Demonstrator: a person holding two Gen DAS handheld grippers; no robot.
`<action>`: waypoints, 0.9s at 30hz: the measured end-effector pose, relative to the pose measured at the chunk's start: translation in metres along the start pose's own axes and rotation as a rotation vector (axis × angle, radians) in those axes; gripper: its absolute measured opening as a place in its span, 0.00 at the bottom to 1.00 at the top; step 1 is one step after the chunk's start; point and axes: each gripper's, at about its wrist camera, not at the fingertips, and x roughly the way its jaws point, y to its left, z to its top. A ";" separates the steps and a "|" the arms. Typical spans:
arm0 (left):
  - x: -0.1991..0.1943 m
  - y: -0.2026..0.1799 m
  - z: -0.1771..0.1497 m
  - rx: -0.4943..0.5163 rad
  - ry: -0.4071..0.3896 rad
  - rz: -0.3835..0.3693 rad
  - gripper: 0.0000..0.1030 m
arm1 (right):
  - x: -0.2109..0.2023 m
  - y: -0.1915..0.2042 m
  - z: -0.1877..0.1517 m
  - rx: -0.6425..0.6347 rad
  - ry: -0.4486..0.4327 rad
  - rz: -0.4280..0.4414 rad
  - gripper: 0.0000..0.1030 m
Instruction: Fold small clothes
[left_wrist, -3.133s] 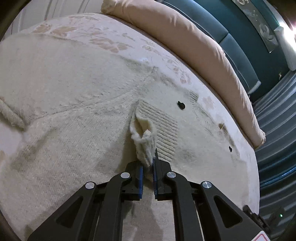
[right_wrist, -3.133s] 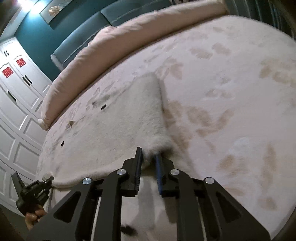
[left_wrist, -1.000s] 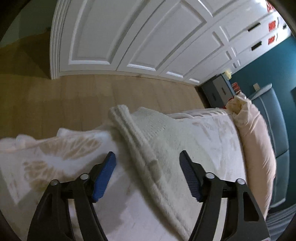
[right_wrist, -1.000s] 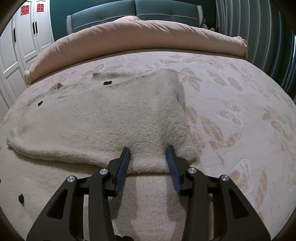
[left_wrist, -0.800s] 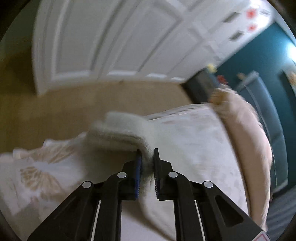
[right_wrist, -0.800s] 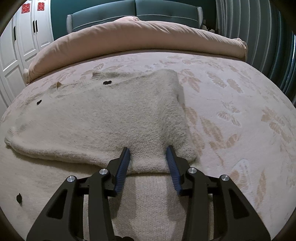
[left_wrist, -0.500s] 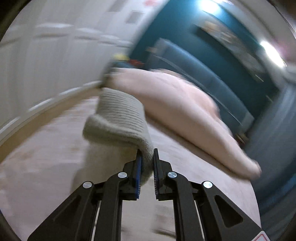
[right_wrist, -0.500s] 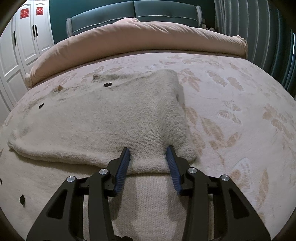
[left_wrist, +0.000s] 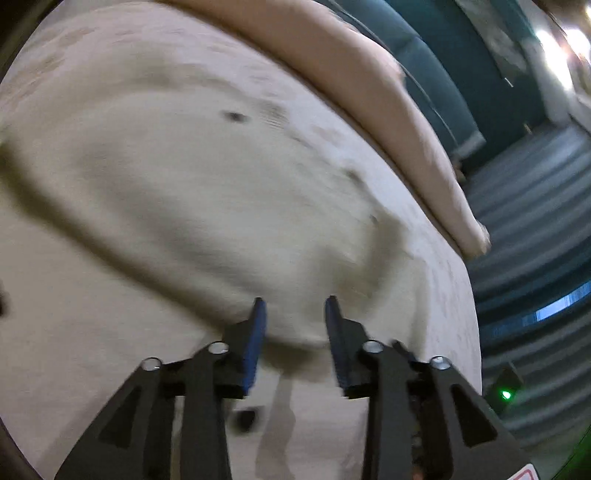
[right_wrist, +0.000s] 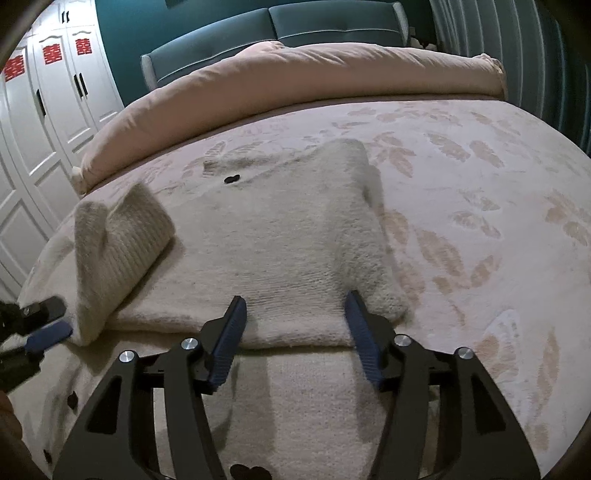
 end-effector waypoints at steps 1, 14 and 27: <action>-0.008 0.012 0.005 -0.025 -0.028 0.017 0.32 | -0.001 0.002 0.001 -0.003 0.003 -0.009 0.52; -0.074 0.129 0.062 -0.275 -0.176 0.125 0.42 | -0.023 0.059 0.024 0.041 0.023 0.077 0.85; -0.096 0.116 0.090 -0.257 -0.305 0.016 0.04 | -0.058 0.072 0.104 0.112 -0.081 0.301 0.07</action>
